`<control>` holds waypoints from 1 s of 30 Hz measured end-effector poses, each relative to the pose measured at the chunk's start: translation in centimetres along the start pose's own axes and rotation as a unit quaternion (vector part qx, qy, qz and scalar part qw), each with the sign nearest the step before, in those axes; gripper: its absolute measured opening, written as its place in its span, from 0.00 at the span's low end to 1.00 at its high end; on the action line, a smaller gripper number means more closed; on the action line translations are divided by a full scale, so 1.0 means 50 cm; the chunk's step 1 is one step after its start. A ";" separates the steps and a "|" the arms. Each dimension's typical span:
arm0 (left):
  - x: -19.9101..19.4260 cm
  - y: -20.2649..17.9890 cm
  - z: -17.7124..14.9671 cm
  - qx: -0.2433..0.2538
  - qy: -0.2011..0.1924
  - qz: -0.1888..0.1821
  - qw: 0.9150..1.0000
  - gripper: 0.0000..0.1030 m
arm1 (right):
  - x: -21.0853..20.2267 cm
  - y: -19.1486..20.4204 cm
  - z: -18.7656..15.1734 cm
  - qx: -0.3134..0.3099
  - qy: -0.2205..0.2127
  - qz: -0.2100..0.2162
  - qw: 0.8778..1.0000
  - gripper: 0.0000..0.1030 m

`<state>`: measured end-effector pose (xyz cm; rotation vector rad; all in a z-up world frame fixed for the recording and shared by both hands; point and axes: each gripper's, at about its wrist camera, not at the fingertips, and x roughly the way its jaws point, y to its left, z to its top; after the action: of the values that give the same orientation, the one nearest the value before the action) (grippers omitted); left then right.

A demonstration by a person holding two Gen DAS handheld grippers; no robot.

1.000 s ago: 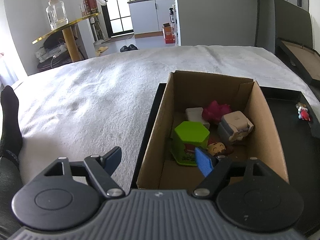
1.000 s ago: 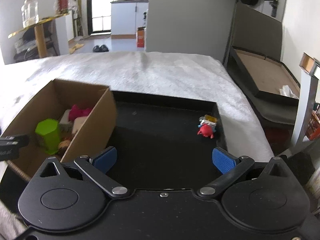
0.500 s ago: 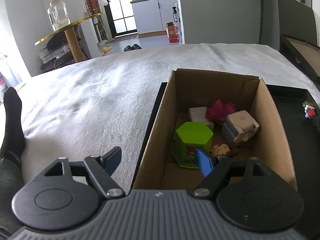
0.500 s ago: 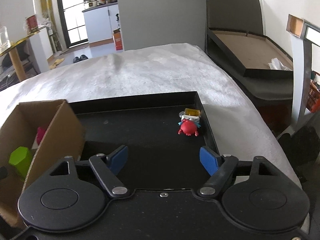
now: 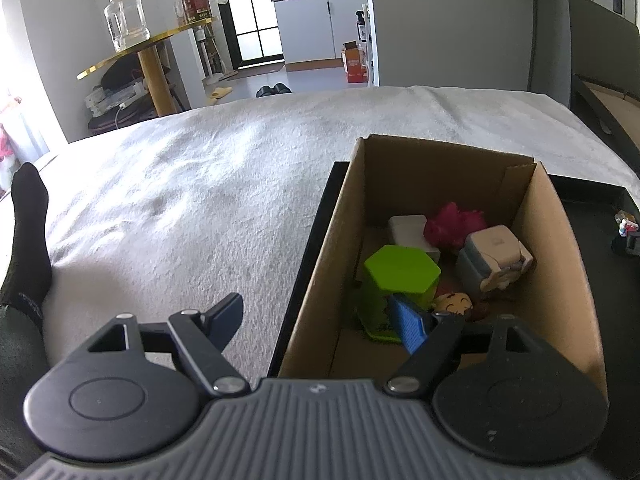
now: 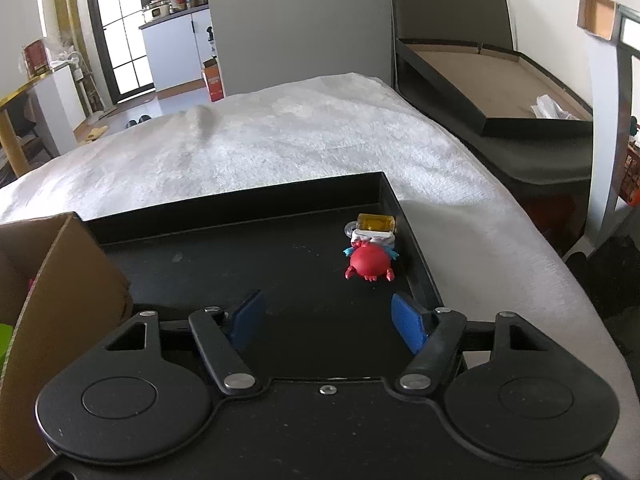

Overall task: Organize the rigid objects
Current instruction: 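Move the right gripper across the tray to the red crab toy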

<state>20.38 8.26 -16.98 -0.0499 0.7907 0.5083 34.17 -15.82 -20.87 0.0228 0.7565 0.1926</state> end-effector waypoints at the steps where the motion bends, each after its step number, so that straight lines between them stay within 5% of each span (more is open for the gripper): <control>1: 0.000 0.000 0.000 0.000 0.000 0.000 1.000 0.76 | 0.005 0.001 0.001 0.001 -0.001 -0.001 1.000 0.65; 30: 0.005 0.010 0.002 -0.012 0.002 0.004 1.000 0.76 | 0.065 -0.022 0.008 0.030 0.011 -0.053 0.998 0.57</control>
<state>20.36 8.81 -16.99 -0.0698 0.7888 0.5251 36.92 -16.28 -22.90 0.0370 0.7838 0.0697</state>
